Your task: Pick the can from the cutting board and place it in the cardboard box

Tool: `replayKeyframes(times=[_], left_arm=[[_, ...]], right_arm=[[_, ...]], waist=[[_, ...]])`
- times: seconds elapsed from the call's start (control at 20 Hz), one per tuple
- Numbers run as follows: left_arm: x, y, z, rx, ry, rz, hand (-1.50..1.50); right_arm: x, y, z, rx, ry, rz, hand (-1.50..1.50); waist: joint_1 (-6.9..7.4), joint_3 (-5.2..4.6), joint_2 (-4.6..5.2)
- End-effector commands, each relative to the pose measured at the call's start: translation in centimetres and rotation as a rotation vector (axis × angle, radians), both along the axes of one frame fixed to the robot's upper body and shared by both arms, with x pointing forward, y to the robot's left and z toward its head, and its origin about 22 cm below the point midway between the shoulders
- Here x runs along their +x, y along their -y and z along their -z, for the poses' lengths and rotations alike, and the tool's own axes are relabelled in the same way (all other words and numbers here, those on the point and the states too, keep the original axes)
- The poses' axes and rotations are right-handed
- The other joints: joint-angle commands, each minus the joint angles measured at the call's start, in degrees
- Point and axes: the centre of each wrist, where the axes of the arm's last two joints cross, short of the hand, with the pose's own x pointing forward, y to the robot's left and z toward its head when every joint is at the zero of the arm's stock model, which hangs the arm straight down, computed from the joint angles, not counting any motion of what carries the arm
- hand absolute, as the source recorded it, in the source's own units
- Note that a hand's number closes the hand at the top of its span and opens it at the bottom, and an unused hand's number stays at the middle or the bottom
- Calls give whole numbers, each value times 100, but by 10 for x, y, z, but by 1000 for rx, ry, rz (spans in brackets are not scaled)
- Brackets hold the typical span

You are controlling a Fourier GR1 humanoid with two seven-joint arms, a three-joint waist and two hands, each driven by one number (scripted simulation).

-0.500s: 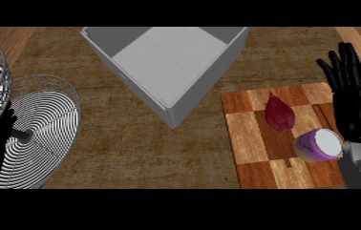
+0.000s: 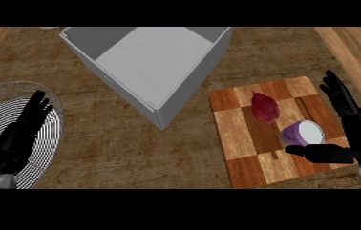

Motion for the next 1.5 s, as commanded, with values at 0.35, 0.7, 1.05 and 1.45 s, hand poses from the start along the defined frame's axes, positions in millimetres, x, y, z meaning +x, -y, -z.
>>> replayKeyframes(times=[0.35, 0.7, 1.05, 1.45], left_arm=[[18, 64, -15, 14, 121, 321, 0], [15, 69, -10, 15, 121, 341, 0], [33, 80, -26, 30, 142, 372, 0], [39, 93, -27, 29, 132, 428, 0]], right_arm=[[-44, 49, -25, -783, 142, -128, -150], [-73, 34, -61, -831, -44, -213, -150], [-81, 19, -90, -821, -207, -261, -150], [-87, 10, -83, -743, -271, -154, -150]], waist=[[-155, 89, -28], [-101, 66, -46], [37, 79, 15], [402, 100, 66]])
